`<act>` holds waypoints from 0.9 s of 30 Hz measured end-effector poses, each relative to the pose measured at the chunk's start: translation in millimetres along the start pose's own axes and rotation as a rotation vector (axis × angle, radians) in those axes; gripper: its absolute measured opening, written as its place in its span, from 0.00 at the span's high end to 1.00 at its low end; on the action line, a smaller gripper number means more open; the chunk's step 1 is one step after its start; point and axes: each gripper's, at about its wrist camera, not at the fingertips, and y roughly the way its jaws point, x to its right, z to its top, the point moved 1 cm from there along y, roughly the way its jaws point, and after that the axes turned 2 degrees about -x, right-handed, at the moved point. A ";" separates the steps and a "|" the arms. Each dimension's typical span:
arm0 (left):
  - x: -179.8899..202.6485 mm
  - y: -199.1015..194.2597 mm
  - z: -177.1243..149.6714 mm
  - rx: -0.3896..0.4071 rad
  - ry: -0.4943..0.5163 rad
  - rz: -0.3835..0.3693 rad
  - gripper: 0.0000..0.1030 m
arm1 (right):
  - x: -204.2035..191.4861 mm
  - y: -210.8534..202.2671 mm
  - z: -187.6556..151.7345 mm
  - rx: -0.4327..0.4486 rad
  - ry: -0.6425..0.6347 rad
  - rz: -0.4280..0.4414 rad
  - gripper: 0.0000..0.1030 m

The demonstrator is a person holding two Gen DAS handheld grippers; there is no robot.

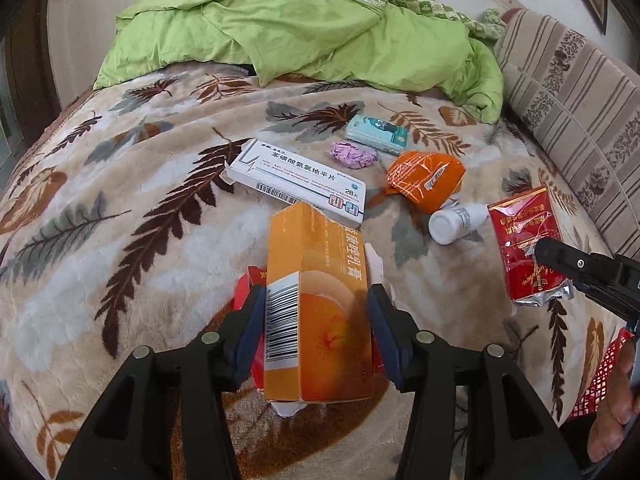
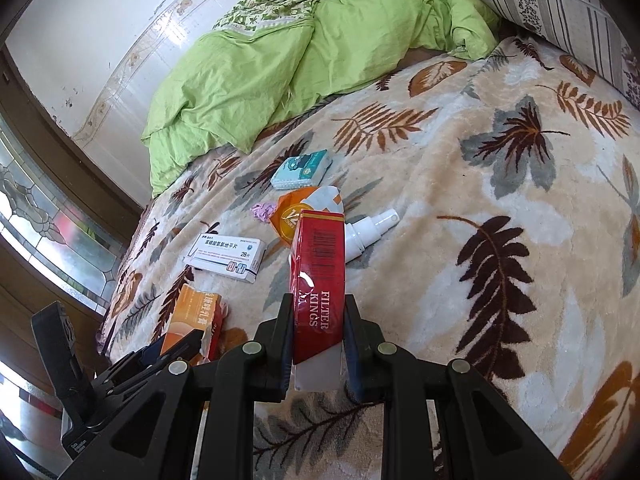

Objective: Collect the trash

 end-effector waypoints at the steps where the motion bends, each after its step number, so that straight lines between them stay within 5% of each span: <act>1: 1.6 0.7 -0.4 -0.001 0.011 0.005 0.51 | -0.3 0.2 0.2 0.000 -0.002 0.001 0.78; 5: 5.2 2.8 -2.2 -0.005 0.033 0.019 0.52 | -1.0 0.0 -0.5 0.000 -0.004 0.003 0.78; 8: 8.4 5.7 -3.8 -0.023 0.041 -0.003 0.79 | -0.7 0.3 -0.6 0.000 -0.007 0.001 0.77; 20: 9.1 -41.9 -8.2 0.138 -0.025 -0.023 0.78 | -24.8 -10.1 -6.2 0.051 -0.135 -0.043 0.78; 27: 9.7 -76.6 -38.3 0.169 -0.068 0.022 0.78 | -39.8 -28.7 -38.5 0.050 -0.247 -0.046 0.78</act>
